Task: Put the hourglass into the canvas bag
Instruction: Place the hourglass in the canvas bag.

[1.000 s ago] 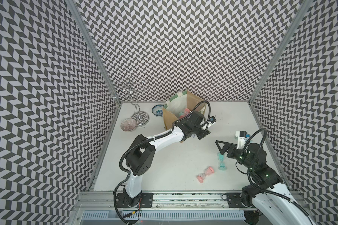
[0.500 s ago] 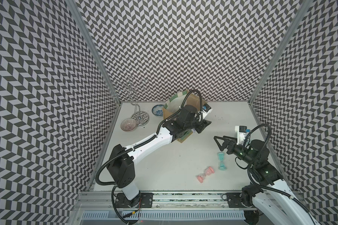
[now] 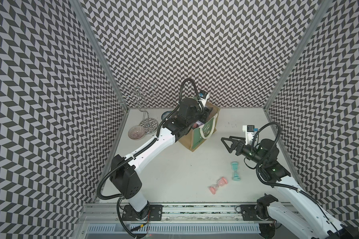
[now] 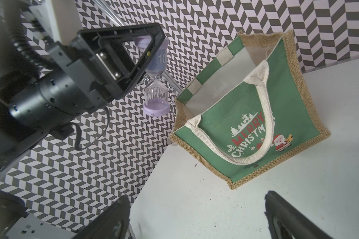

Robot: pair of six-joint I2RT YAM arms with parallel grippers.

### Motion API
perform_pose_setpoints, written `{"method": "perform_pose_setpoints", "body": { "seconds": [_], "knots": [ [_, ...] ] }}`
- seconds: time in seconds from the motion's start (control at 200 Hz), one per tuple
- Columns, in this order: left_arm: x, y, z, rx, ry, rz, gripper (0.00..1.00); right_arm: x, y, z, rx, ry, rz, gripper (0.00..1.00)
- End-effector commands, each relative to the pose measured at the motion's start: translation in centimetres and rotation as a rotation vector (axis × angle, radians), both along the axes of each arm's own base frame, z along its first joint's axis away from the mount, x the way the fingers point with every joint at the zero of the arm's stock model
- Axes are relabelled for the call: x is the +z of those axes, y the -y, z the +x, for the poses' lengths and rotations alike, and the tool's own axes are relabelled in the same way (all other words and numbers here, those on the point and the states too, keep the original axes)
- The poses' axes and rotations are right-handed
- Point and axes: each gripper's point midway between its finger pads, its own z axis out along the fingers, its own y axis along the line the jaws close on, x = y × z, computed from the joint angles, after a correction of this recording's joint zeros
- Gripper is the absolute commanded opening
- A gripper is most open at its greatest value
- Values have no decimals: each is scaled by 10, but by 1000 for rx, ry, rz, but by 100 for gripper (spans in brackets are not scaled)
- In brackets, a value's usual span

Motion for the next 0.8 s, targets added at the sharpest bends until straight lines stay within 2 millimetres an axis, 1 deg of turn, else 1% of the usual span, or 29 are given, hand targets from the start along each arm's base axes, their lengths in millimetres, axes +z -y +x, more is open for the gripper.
{"method": "perform_pose_setpoints", "body": {
  "seconds": [0.0, 0.155, 0.25, 0.32, 0.36, 0.466, 0.581, 0.686, 0.796],
  "knots": [
    [6, -11, 33, 84, 10, -59, 24, 37, -7, 5, 37, 128, 28, 99],
    [-22, -23, 73, 142, -34, -37, 24, 36, -13, 12, 62, 137, 7, 99],
    [-41, -25, 94, 158, -62, -27, 24, 37, -15, 15, 67, 145, 4, 99],
    [-54, -25, 106, 164, -84, -21, 24, 32, -16, 18, 69, 134, 1, 99],
    [-65, -24, 113, 165, -98, -12, 24, 30, -17, 20, 74, 129, -2, 99],
    [-93, -20, 124, 158, -154, 11, 25, 26, -19, 24, 76, 113, -5, 99],
    [-123, -10, 127, 112, -205, 53, 29, 23, -19, 26, 74, 107, -10, 99],
    [-151, -14, 133, 143, -265, 93, 30, 20, -19, 29, 67, 97, -14, 99],
    [-171, -15, 132, 151, -304, 108, 31, 18, -18, 30, 62, 93, -19, 99]
  ]
}}
